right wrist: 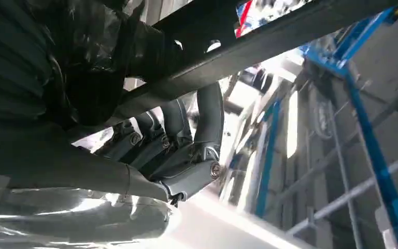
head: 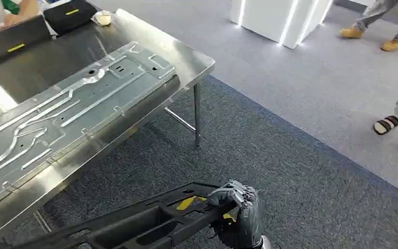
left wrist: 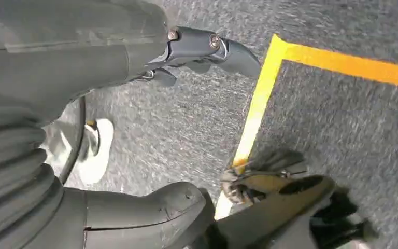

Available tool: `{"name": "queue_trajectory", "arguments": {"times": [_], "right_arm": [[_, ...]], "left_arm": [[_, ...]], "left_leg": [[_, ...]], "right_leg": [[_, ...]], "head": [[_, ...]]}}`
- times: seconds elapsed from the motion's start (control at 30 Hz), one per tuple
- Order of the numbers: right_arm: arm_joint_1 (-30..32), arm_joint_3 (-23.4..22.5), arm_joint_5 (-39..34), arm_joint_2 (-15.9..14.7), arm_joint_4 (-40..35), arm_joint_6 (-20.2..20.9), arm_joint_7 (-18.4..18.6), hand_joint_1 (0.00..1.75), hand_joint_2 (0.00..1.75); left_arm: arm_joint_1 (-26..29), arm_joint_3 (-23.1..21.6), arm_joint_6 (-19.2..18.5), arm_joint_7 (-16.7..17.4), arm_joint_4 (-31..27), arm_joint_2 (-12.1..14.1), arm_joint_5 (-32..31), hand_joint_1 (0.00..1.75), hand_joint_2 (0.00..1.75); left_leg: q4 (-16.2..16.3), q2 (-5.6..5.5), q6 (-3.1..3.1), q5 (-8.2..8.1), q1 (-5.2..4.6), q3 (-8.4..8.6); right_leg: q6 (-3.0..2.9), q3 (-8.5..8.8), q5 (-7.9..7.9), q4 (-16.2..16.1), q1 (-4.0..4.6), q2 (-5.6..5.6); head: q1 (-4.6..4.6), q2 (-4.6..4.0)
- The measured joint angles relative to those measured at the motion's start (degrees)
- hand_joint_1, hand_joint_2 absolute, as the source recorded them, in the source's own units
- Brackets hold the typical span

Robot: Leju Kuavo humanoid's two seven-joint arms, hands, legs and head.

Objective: Take the parts from the cabinet and place them on the table.

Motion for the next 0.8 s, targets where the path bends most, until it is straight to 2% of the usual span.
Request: {"name": "queue_trajectory", "arguments": {"times": [0.03,0.07,0.1,0.13,0.17,0.2,0.23,0.3,0.33,0.37,0.4,0.43,0.47,0.5,0.53,0.57,0.6,0.63,0.67,0.7,0.73,0.8], "right_arm": [[-0.01,0.00,0.00,0.00,0.00,0.04,0.02,1.75,1.75],[-0.03,0.00,0.00,0.00,0.00,0.15,0.02,1.75,1.75],[-0.05,0.00,0.00,0.00,0.00,0.20,0.02,1.75,1.75],[-0.06,0.00,0.00,0.00,0.00,0.24,0.02,1.75,1.75],[-0.05,0.00,0.00,0.00,0.00,0.26,0.02,1.75,1.75],[-0.02,0.00,0.00,0.00,-0.02,0.26,0.04,1.75,1.75],[-0.04,-0.04,0.00,0.00,-0.02,0.26,0.04,1.75,1.75],[-0.14,-0.04,0.00,0.00,-0.02,0.31,0.04,1.75,1.75],[-0.12,-0.04,0.00,0.02,-0.13,0.31,0.04,1.75,1.75],[-0.14,-0.04,0.00,-0.02,-0.17,0.31,0.07,1.75,1.75],[-0.09,-0.07,0.00,-0.02,-0.22,0.28,0.11,1.75,1.75],[-0.04,-0.09,0.00,-0.04,-0.22,0.28,0.11,1.75,1.75],[-0.01,-0.09,0.00,-0.07,-0.22,0.28,0.11,1.75,1.75],[0.00,-0.09,0.00,-0.11,-0.22,0.28,0.13,1.75,1.75],[0.02,-0.09,0.00,-0.11,-0.22,0.28,0.13,1.75,1.75],[0.01,-0.09,0.00,-0.11,-0.22,0.28,0.13,1.75,1.75],[0.00,-0.09,0.00,-0.11,-0.22,0.28,0.13,1.75,1.75],[0.01,-0.09,0.00,-0.11,-0.24,0.28,0.13,1.75,1.75],[0.01,-0.09,0.00,-0.11,-0.24,0.28,0.13,1.75,1.75],[0.09,-0.11,0.00,-0.11,-0.24,0.28,0.15,1.75,1.75],[0.11,-0.11,0.00,-0.11,-0.24,0.28,0.15,1.75,1.75],[0.00,-0.11,0.00,-0.11,-0.24,0.31,0.15,1.75,1.75]], "left_arm": [[0.15,0.04,0.00,0.00,0.00,0.00,-0.15,0.00,1.75],[0.25,0.07,0.02,0.02,0.00,0.07,-0.17,0.00,1.75],[0.29,0.09,0.02,0.02,0.00,0.13,-0.33,0.00,1.75],[0.26,0.09,0.04,0.02,0.00,0.22,-0.35,0.00,1.75],[0.15,0.11,0.09,0.02,0.00,0.22,-0.39,0.00,1.75],[0.02,0.11,0.09,0.02,0.00,0.22,-0.46,0.00,1.75],[0.05,0.13,0.09,0.02,0.00,0.22,-0.46,0.00,1.75],[0.32,0.30,0.17,0.02,0.00,0.28,-0.48,0.00,1.75],[0.29,0.42,0.17,0.02,-0.02,0.28,-0.48,0.00,1.75],[0.32,0.44,0.17,0.02,0.00,0.24,-0.48,0.00,1.75],[0.15,0.44,0.17,0.04,0.00,0.24,-0.52,0.00,1.75],[-0.02,0.44,0.17,0.02,0.00,0.24,-0.52,0.00,1.75],[-0.07,0.46,0.17,0.02,0.00,0.24,-0.55,0.00,1.75],[-0.04,0.46,0.17,0.02,0.00,0.24,-0.55,0.00,1.75],[0.05,0.50,0.17,0.04,0.00,0.24,-0.55,0.00,1.75],[0.13,0.52,0.17,0.04,0.00,0.26,-0.55,0.00,1.75],[0.12,0.52,0.17,0.04,0.00,0.24,-0.55,0.00,1.75],[0.08,0.52,0.17,0.04,0.00,0.24,-0.55,0.00,1.75],[0.08,0.52,0.17,0.04,0.00,0.17,-0.55,0.00,1.75],[0.00,0.52,0.15,0.07,0.00,0.00,-0.57,0.00,1.75],[-0.04,0.52,0.15,0.07,0.00,0.02,-0.57,0.00,1.75],[0.19,0.55,0.15,0.07,0.00,0.02,-0.57,0.00,1.75]], "left_leg": [[0.12,0.22,-0.26,0.67,0.20,-0.08],[-2.26,0.42,-0.47,2.47,0.41,1.12],[-6.87,0.93,-0.59,4.97,0.54,3.54],[-12.40,2.10,-0.54,7.41,0.56,6.61],[-16.60,4.95,-0.16,8.14,0.41,8.83],[-16.81,5.01,0.57,8.07,-0.06,9.05],[-16.65,4.06,1.10,8.10,-0.12,8.83],[-16.64,3.04,1.64,8.07,-0.35,8.43],[-17.36,2.17,2.30,8.52,0.24,9.13],[-17.67,1.66,2.51,8.67,0.25,9.20],[-17.66,1.18,3.04,8.82,0.32,9.14],[-17.65,0.61,3.31,8.88,0.31,9.03],[-17.64,-0.11,3.32,8.87,0.27,8.99],[-17.60,-0.99,3.32,8.87,0.22,8.98],[-17.57,-1.77,3.32,8.87,0.21,9.03],[-17.51,-2.69,3.30,8.86,0.21,9.11],[-17.43,-3.62,3.26,8.84,0.21,9.17],[-17.27,-4.57,3.16,8.77,0.21,9.23],[-17.10,-5.40,3.00,8.68,0.33,9.08],[-16.65,-6.04,2.62,8.53,-0.02,8.77],[-16.63,-6.71,2.28,8.68,0.10,8.46],[-16.92,-7.96,1.44,8.95,0.44,8.15]], "right_leg": [[0.14,0.02,-0.15,0.07,-0.04,-0.82],[0.32,0.07,-0.35,0.25,-0.10,-1.61],[0.52,0.20,-0.62,0.44,-0.18,-2.40],[0.77,0.43,-0.91,0.64,-0.23,-3.13],[1.14,0.67,-1.24,0.83,-0.13,-3.77],[1.60,0.72,-1.59,1.11,0.24,-4.24],[1.86,0.81,-1.59,1.05,0.21,-4.62],[2.42,1.20,-1.58,0.81,0.20,-5.54],[2.99,1.30,-2.06,0.88,0.11,-5.67],[3.26,1.28,-2.96,2.01,-0.29,-2.61],[3.27,-0.16,-5.05,5.05,-0.36,-0.17],[3.33,-2.33,-7.41,9.46,-0.39,1.00],[3.45,-4.67,-9.36,14.10,-0.38,1.52],[3.57,-6.81,-10.38,18.05,-0.38,1.69],[3.59,-7.60,-9.78,19.02,-0.40,1.69],[3.50,-7.15,-7.81,17.31,-0.42,1.74],[3.34,-5.65,-5.13,13.60,-0.45,1.92],[3.07,-3.48,-2.27,8.57,-0.47,2.63],[2.69,-1.29,0.10,3.28,-0.51,5.93],[2.47,-0.92,-0.56,1.88,-0.70,8.23],[2.63,-1.07,-0.35,1.82,-0.68,7.18],[2.37,-1.05,-0.36,1.96,-0.24,6.16]], "head": [[0.00,0.00],[0.00,0.00],[0.00,0.00],[0.00,0.02],[0.00,0.00],[0.02,0.02],[0.02,0.00],[0.02,0.00],[0.02,0.00],[0.04,0.00],[0.04,0.02],[0.04,0.00],[0.04,0.00],[0.04,0.02],[0.04,0.02],[0.04,0.00],[0.04,0.00],[0.04,0.00],[0.04,0.02],[0.02,0.00],[0.07,0.00],[0.04,0.00]]}}
